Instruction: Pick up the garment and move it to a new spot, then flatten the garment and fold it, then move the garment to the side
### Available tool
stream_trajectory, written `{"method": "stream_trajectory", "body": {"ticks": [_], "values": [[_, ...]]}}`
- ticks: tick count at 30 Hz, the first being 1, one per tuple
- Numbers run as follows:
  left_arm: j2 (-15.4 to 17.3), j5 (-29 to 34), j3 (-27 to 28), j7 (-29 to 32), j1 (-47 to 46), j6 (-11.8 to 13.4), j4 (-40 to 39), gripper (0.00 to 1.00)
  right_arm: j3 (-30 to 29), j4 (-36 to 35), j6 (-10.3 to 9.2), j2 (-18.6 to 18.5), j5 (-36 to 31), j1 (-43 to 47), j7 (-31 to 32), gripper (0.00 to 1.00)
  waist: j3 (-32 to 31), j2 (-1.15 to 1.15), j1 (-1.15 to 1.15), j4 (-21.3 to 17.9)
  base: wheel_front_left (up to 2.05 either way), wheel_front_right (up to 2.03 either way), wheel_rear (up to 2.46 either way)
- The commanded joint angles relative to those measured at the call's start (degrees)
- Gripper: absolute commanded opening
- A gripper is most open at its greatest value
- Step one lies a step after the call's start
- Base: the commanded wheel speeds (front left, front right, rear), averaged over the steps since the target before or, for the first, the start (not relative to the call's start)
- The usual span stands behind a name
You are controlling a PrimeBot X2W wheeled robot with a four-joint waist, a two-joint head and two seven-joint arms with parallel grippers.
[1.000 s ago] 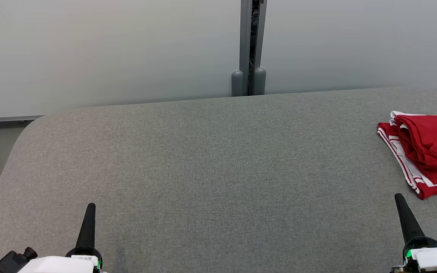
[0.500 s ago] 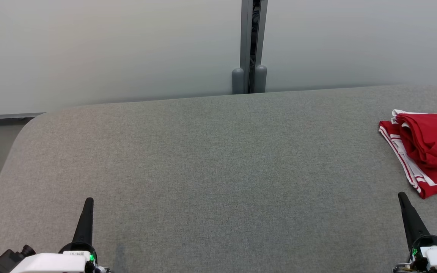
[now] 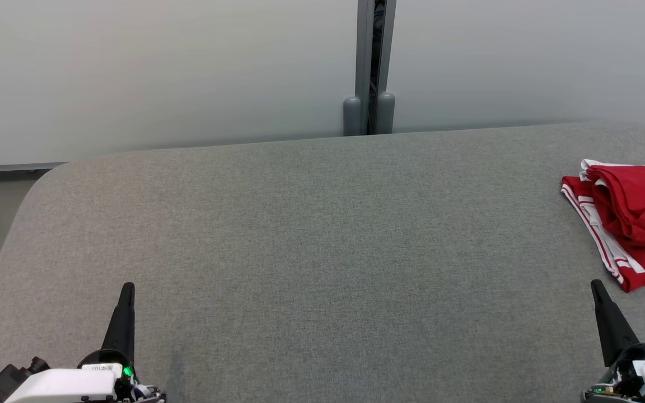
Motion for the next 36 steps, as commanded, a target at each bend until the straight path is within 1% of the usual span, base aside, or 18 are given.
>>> {"method": "stream_trajectory", "body": {"ticks": [1,14,36], "values": [[0.3,-1.0,0.3,0.2,-0.7,-0.3,-0.3,0.0,-0.5,-0.3,0.0,-0.2,1.0,-0.8,0.5,0.0,0.0,0.0,0.0,0.0,0.0,0.0,0.0],[0.3,-5.9,0.7,1.3,-1.4,-1.0,-0.5,0.0,-1.2,-0.3,0.0,-0.1,6.1,-0.8,2.0,0.0,0.5,0.0,0.0,0.1,0.0,0.0,0.0],[0.3,-5.8,0.7,1.3,-1.4,-0.9,-0.5,0.0,-1.7,-0.2,0.0,0.3,5.2,-0.9,2.5,0.0,0.5,0.0,0.0,0.1,0.0,0.0,0.0]]}}
